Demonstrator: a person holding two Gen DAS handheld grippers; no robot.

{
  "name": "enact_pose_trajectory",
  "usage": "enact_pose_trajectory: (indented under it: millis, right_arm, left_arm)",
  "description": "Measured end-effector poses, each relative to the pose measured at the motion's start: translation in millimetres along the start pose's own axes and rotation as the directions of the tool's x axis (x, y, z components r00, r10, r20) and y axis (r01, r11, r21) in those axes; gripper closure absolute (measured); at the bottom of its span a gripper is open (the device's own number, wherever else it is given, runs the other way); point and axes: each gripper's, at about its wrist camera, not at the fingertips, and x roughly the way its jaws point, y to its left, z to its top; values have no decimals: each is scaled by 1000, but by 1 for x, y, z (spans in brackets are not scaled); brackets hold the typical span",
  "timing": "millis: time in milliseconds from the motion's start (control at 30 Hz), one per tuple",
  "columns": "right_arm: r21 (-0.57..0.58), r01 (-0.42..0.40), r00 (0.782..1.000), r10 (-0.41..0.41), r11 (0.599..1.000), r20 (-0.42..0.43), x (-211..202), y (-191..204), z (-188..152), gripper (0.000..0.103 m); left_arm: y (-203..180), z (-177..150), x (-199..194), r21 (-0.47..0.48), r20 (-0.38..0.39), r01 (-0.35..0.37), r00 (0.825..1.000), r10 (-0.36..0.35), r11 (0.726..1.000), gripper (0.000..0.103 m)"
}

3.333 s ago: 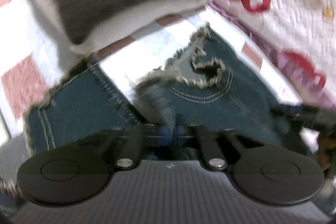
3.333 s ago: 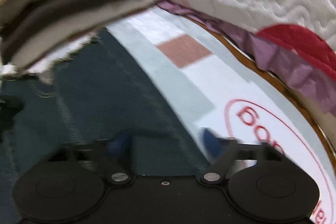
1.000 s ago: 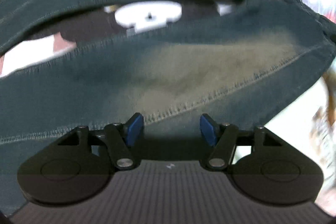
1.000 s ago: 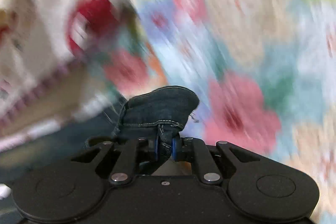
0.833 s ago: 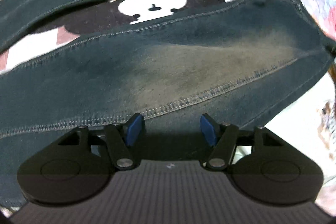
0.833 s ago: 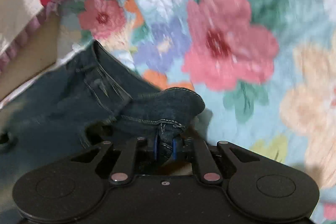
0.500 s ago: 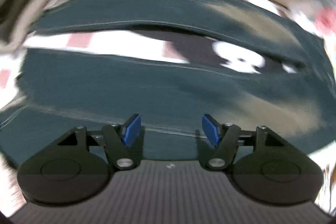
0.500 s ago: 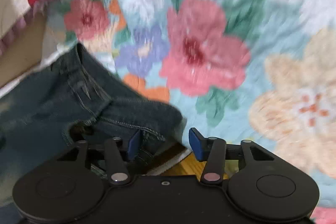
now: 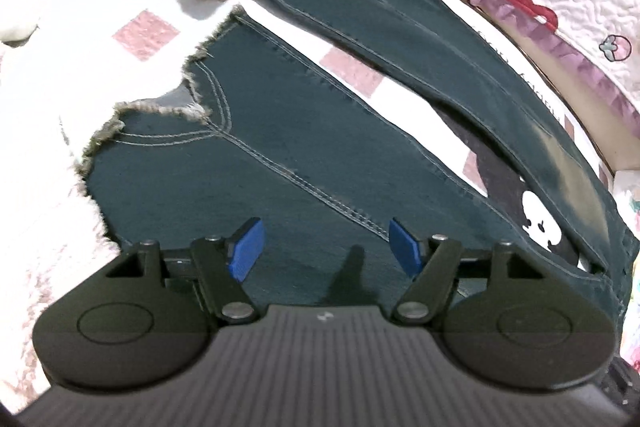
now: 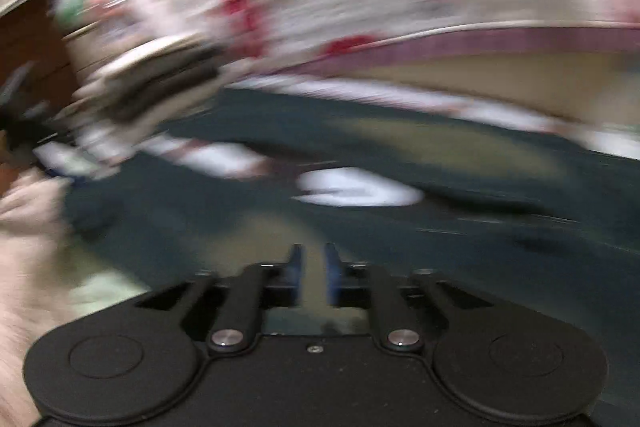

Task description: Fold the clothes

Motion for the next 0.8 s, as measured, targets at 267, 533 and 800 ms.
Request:
enact_pose_trajectory:
  millis: [267, 533, 800]
  right_arm:
    - [-535, -274, 946, 123, 799, -300, 96, 131, 4, 56]
    - [-600, -154, 979, 39, 785, -201, 110, 138, -4, 76]
    - [-422, -159, 974, 72, 892, -216, 116, 128, 7, 82]
  left_arm:
    - [-1, -2, 10, 5, -21, 36, 999, -36, 999, 35]
    - [12, 7, -15, 33, 114, -28, 993, 25, 999, 35]
    - [93, 24, -34, -163, 113, -117, 984, 136, 980, 34]
